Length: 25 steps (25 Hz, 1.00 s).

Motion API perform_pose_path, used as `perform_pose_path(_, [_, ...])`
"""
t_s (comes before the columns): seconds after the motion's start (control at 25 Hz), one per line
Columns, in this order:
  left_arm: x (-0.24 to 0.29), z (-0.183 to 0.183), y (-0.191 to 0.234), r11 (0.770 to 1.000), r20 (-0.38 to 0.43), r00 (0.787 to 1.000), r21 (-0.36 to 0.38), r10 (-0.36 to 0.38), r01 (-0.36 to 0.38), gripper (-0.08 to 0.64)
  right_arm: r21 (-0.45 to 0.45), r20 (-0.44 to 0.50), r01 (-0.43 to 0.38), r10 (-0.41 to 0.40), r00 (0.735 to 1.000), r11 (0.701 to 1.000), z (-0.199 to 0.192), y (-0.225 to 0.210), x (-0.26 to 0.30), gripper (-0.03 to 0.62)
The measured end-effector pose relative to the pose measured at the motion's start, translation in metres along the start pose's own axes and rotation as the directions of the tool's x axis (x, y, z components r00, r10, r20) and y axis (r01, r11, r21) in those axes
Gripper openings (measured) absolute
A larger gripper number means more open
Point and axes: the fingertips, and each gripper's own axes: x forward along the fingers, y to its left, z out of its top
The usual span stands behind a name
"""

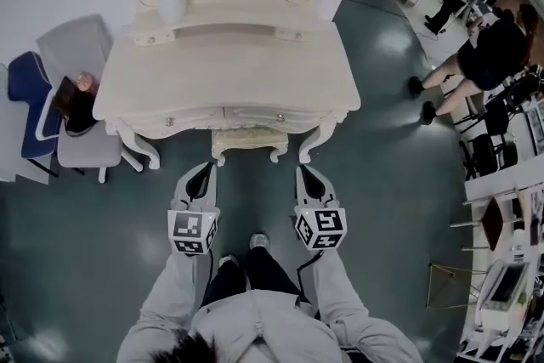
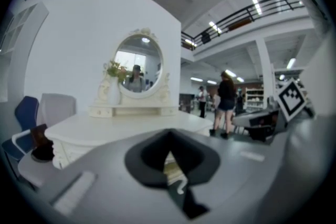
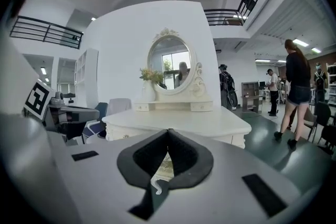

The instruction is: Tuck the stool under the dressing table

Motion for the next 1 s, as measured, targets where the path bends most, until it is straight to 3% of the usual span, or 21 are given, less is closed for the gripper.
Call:
perform_pose_path(0.36, [-0.032,0.051,-0.011,0.998,0.081,0.996,0.059,-0.029,0.024,0.008,-0.067,0.072,-0.004,0.008,0.997,0.998,0.044,0.024,-0.032,0.002])
perform_pose_path(1.0, [-0.073,0.1,-0.01,0.999,0.199,0.98,0.051,-0.008,-0.003,0.008,-0.072,0.19,0.063,-0.048,0.981,0.995,0.093,0.036,-0.079,0.002])
